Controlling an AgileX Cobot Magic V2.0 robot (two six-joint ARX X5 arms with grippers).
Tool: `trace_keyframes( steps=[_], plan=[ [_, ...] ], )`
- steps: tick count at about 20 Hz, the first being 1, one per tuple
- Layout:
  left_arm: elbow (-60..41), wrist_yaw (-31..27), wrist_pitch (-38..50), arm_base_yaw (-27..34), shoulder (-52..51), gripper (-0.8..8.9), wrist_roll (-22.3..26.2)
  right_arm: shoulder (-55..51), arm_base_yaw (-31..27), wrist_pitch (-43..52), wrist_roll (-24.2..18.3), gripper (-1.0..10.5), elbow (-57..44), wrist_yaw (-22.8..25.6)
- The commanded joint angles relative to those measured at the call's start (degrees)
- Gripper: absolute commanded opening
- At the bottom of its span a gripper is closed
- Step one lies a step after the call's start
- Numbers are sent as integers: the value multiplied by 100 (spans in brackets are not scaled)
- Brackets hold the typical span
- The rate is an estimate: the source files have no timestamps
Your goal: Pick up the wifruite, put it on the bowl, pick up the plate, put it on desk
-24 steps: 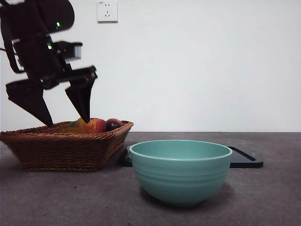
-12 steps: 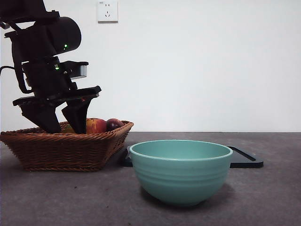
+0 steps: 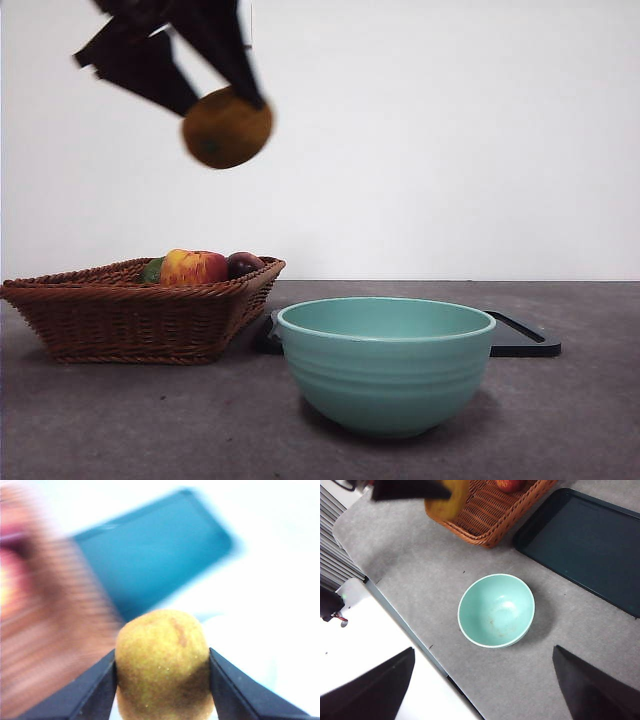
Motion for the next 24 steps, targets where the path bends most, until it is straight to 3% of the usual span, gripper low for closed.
trace_keyframes(
  steps=[1,7,10,17,24],
  plan=[
    [107,2,20,-535,195,209,68,46,28,55,-17,441,101,-2],
    [107,-20,437,-1331,1115,209,70,44,28,52,-17,441,101,0],
    [107,-328,669,-1528,1613,209,98,44,28,52,-13,441,101,-2],
    [107,-483,1045,-1663,2492,209,116,46,28,52,-13,441,101,0],
    [107,-485,1038,-1714,2640,258,111,46,28,55,-17,441,101,0]
  ],
)
